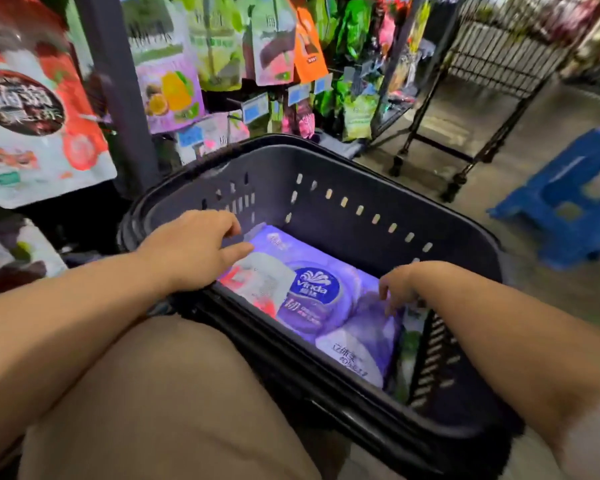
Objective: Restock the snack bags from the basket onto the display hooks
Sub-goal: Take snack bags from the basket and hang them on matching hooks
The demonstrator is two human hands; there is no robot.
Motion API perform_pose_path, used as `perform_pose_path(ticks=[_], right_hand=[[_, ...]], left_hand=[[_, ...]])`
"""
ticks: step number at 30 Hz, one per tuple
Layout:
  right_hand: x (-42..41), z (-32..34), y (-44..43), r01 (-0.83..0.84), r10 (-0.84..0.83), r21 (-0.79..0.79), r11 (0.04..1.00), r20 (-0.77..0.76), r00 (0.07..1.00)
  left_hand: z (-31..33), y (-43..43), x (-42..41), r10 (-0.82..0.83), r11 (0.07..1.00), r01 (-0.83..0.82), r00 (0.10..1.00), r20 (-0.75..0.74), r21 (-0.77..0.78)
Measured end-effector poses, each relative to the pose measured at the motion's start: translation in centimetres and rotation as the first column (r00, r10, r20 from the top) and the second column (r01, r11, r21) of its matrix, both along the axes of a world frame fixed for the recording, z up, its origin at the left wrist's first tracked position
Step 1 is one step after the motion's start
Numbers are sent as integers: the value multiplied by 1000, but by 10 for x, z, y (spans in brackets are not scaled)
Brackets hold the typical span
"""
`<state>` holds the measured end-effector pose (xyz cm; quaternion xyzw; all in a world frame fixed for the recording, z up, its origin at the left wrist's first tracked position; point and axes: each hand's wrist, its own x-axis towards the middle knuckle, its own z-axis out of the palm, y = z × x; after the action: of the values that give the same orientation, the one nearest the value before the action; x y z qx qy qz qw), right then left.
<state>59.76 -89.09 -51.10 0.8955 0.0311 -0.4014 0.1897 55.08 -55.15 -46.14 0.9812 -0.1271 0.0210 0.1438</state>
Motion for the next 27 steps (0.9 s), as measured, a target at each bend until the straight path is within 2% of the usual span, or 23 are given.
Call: perform_pose_path(ticks=[3,6,8,10,13,15,18,21,24,27], right_hand=[[6,5,-3,12,-5,-94,996,76,997],[9,0,-3,57,-51,-176,983,34,998],[7,-6,-4,12,-8,-230,973,18,1000],[2,-4,1,-6,5,-233,972,-6,1000],[2,9,8,26,-17,-196,980,48,999],[7,17,7,54,-45,-89,995,105,993],[17,28,0,136,-204,253,958,269,941],[20,35,0,127,-331,499,857,344,879],[19,38,5,110,-423,645,756,354,834],[18,41,13,99,-543,827,553,268,796]], left_hand=[[-4,1,2,28,998,-27,999,-20,49],[-6,4,3,33,997,-31,999,-29,65],[-7,5,3,44,997,-41,998,-35,62],[-7,6,3,41,998,-39,998,-44,52],[-4,4,1,32,998,-29,998,-60,48],[-2,3,0,31,999,-28,997,-65,42],[-1,4,-1,31,999,-28,996,-81,39],[-2,4,-2,28,999,-24,995,-92,41],[-2,4,-3,25,999,-21,996,-91,43],[-1,4,-5,25,999,-22,995,-92,38]])
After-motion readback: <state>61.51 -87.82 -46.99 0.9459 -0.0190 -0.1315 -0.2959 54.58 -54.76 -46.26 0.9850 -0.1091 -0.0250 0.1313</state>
